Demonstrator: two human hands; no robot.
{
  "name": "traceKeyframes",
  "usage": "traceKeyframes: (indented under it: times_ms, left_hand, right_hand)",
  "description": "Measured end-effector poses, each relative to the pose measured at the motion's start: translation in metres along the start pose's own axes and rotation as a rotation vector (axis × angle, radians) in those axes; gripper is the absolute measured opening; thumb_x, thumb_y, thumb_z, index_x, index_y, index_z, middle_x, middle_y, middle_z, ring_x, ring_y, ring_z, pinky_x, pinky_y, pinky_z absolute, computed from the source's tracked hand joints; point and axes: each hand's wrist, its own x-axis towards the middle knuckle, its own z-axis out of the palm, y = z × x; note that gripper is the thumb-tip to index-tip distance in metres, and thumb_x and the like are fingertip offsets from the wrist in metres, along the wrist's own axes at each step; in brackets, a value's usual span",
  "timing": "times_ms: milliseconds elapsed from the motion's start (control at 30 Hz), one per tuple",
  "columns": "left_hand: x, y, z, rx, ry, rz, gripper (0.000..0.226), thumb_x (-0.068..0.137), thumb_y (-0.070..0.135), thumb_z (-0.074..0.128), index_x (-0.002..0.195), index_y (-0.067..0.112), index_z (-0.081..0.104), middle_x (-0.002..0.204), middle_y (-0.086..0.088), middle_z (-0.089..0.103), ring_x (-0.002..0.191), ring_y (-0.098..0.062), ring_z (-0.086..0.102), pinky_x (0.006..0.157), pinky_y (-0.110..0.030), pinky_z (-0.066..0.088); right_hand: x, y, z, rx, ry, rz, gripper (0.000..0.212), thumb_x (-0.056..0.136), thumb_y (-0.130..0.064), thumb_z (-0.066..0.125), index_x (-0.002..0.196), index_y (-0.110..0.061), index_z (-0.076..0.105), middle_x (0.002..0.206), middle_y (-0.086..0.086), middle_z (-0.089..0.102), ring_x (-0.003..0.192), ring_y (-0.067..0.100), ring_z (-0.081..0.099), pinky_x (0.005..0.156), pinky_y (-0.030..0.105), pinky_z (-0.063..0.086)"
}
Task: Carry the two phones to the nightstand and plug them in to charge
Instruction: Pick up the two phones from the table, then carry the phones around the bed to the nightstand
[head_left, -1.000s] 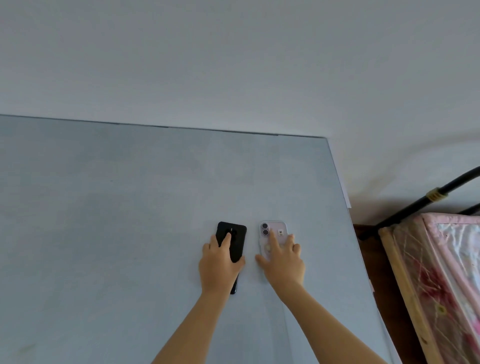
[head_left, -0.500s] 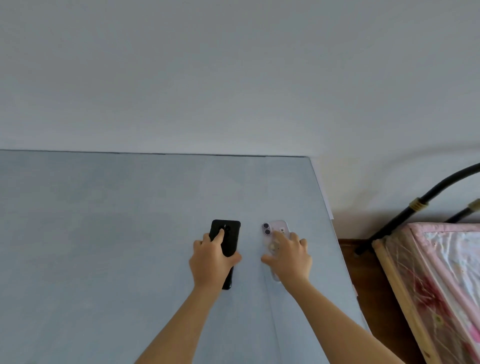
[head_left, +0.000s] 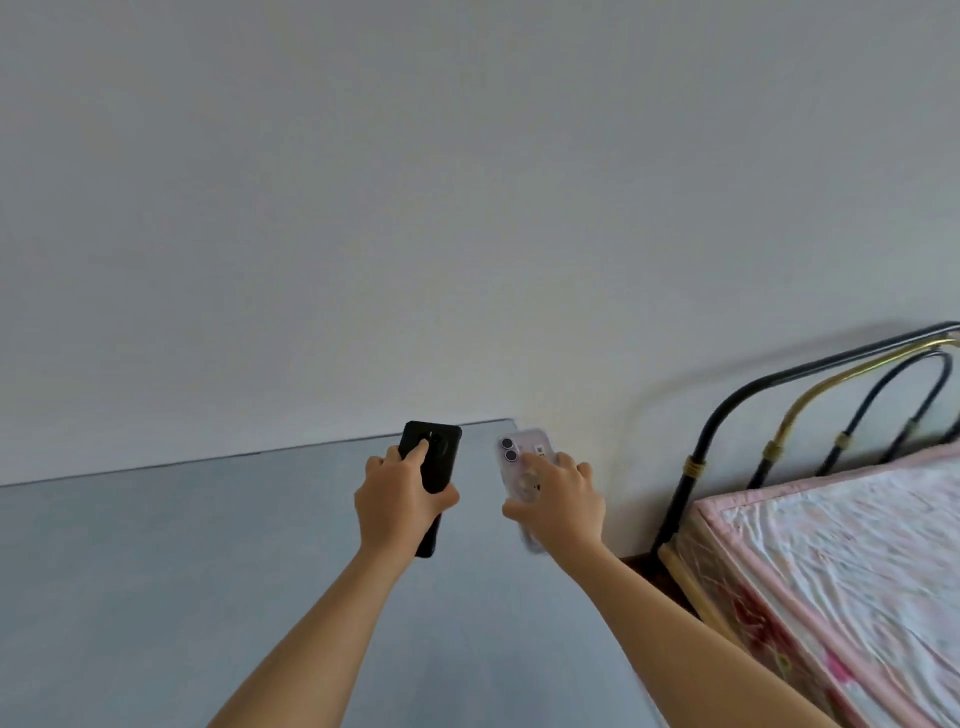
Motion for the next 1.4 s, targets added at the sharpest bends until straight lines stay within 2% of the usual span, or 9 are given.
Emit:
traceKeyframes:
  times_ms: [167, 300, 400, 567, 767, 933, 1067, 1200, 1400]
  left_hand:
    - [0.000, 0.026, -0.020, -0.080, 0.007, 0.125, 0.066, 0.069, 0.041, 0.067, 0.130, 0.023, 0.051, 0.104, -0.003, 0.064, 0.094, -0.027, 0.050, 0.060, -0.031, 0.038]
    - [-0.020, 0.041, -0.026, -0.129, -0.068, 0.241, 0.067, 0.068, 0.040, 0.068, 0.130, 0.022, 0.052, 0.108, -0.003, 0.064, 0.097, -0.028, 0.051, 0.063, -0.032, 0.041]
    - [-0.044, 0.054, -0.030, -0.155, -0.140, 0.344, 0.067, 0.068, 0.040, 0.068, 0.130, 0.021, 0.052, 0.113, -0.004, 0.063, 0.101, -0.028, 0.050, 0.066, -0.033, 0.045]
    - [-0.093, 0.089, -0.036, -0.206, -0.237, 0.516, 0.067, 0.067, 0.042, 0.069, 0.129, 0.022, 0.052, 0.108, -0.005, 0.063, 0.099, -0.028, 0.050, 0.065, -0.033, 0.044]
    - [-0.165, 0.152, -0.043, -0.256, -0.300, 0.770, 0.071, 0.071, 0.048, 0.070, 0.134, 0.022, 0.048, 0.118, -0.009, 0.062, 0.104, -0.030, 0.051, 0.071, -0.038, 0.048]
    - [-0.241, 0.212, -0.048, -0.332, -0.382, 0.911, 0.075, 0.069, 0.048, 0.072, 0.135, 0.023, 0.047, 0.122, -0.011, 0.061, 0.114, -0.031, 0.050, 0.082, -0.043, 0.049]
    - [-0.320, 0.257, -0.055, -0.382, -0.446, 1.004, 0.074, 0.069, 0.048, 0.071, 0.135, 0.023, 0.047, 0.117, -0.009, 0.062, 0.111, -0.031, 0.050, 0.075, -0.040, 0.049]
    - [-0.416, 0.295, -0.064, -0.414, -0.520, 1.106, 0.074, 0.070, 0.048, 0.071, 0.135, 0.023, 0.047, 0.114, -0.009, 0.063, 0.110, -0.032, 0.050, 0.067, -0.038, 0.048]
    - [-0.570, 0.336, -0.083, -0.499, -0.645, 1.238, 0.073, 0.069, 0.046, 0.070, 0.134, 0.025, 0.048, 0.109, -0.007, 0.065, 0.108, -0.030, 0.052, 0.064, -0.035, 0.046]
  right_hand:
    - [-0.032, 0.000, -0.036, -0.013, 0.126, 0.075, 0.062, 0.070, -0.041, 0.066, 0.129, -0.036, 0.049, 0.120, 0.000, 0.054, 0.108, 0.023, 0.045, 0.068, 0.029, 0.037]
    - [-0.077, 0.010, -0.054, -0.022, 0.212, 0.190, 0.059, 0.072, -0.042, 0.067, 0.128, -0.034, 0.051, 0.121, 0.001, 0.055, 0.110, 0.024, 0.046, 0.069, 0.030, 0.038]
    - [-0.117, 0.019, -0.068, -0.030, 0.288, 0.280, 0.053, 0.073, -0.043, 0.069, 0.123, -0.033, 0.056, 0.120, 0.002, 0.057, 0.110, 0.025, 0.047, 0.069, 0.030, 0.036]
    - [-0.190, 0.037, -0.093, -0.077, 0.388, 0.416, 0.061, 0.073, -0.046, 0.069, 0.130, -0.034, 0.051, 0.126, 0.003, 0.054, 0.113, 0.026, 0.045, 0.073, 0.031, 0.040]
    - [-0.287, 0.066, -0.133, -0.114, 0.501, 0.622, 0.061, 0.071, -0.049, 0.073, 0.128, -0.035, 0.053, 0.120, 0.001, 0.056, 0.111, 0.025, 0.046, 0.073, 0.031, 0.043]
    - [-0.378, 0.097, -0.173, -0.134, 0.581, 0.806, 0.062, 0.070, -0.045, 0.072, 0.128, -0.038, 0.052, 0.123, 0.000, 0.054, 0.114, 0.025, 0.044, 0.075, 0.032, 0.046]
    - [-0.467, 0.123, -0.203, -0.167, 0.660, 0.925, 0.060, 0.070, -0.043, 0.070, 0.127, -0.039, 0.052, 0.125, -0.001, 0.054, 0.116, 0.026, 0.043, 0.071, 0.031, 0.041]
    - [-0.570, 0.149, -0.227, -0.204, 0.709, 1.043, 0.065, 0.069, -0.046, 0.071, 0.130, -0.040, 0.050, 0.124, 0.000, 0.055, 0.117, 0.026, 0.042, 0.074, 0.032, 0.044]
    - [-0.725, 0.175, -0.259, -0.320, 0.755, 1.203, 0.068, 0.070, -0.052, 0.072, 0.132, -0.035, 0.049, 0.125, 0.004, 0.054, 0.118, 0.027, 0.042, 0.077, 0.034, 0.045]
